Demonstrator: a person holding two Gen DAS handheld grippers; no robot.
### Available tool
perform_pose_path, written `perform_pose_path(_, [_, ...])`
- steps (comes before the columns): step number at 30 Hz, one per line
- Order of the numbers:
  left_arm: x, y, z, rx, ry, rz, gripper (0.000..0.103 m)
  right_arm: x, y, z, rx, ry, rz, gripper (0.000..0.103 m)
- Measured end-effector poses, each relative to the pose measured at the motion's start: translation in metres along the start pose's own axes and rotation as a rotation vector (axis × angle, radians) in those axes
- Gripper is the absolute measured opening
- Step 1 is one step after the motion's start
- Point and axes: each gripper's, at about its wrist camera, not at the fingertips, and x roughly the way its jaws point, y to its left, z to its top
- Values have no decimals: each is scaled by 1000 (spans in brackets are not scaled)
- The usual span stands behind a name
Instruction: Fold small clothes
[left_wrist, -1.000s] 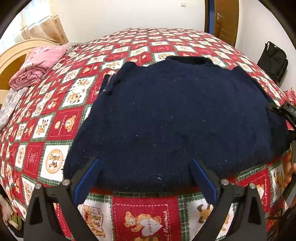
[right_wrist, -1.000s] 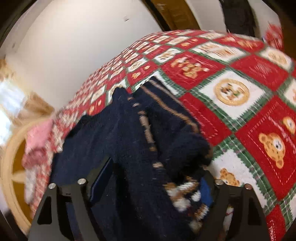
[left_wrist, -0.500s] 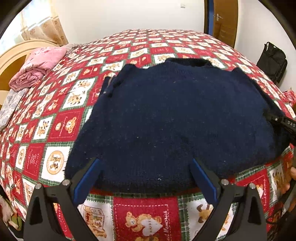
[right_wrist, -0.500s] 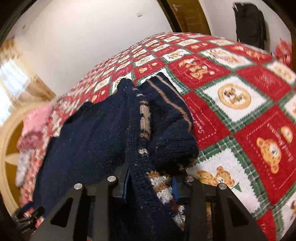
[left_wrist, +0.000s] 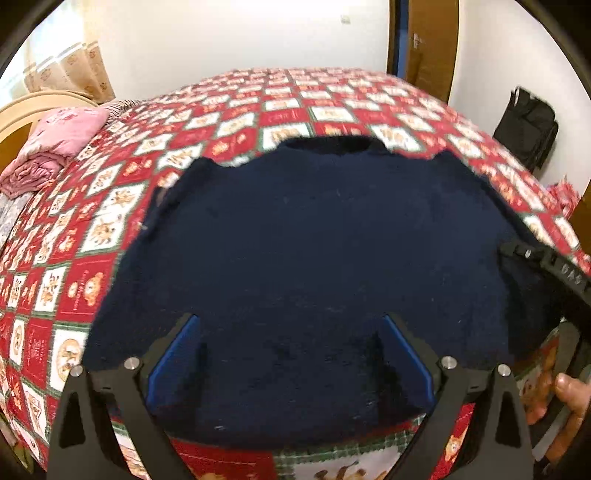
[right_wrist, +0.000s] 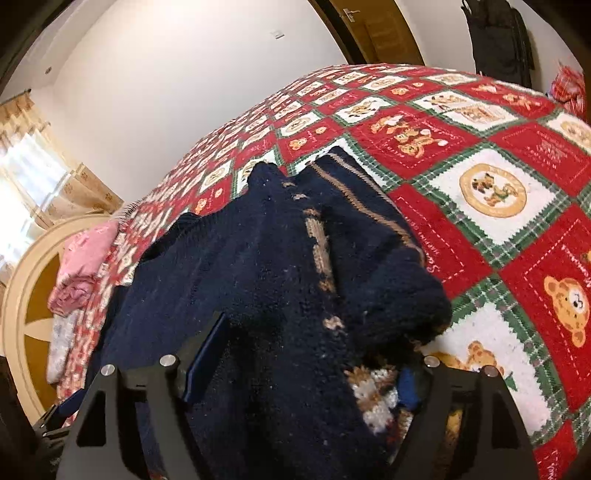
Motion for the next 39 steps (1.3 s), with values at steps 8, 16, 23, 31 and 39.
perform_pose_path(8, [14, -12, -12, 51, 30, 19, 100, -8, -15, -2, -15, -2, -24, 39])
perform_pose_path(16, [10, -10, -11, 60, 28, 7, 101, -10, -33, 6, 152, -33, 44, 42])
perform_pose_path(23, [11, -8, -5, 57, 26, 6, 101, -3, -29, 12, 173, -24, 66, 55])
perform_pose_path(31, [14, -8, -7, 63, 32, 2, 101, -1, -16, 11, 76, -7, -2, 55])
perform_pose_path(39, [-8, 43, -26, 17, 9, 11, 101, -44, -17, 1, 44, -78, -64, 55])
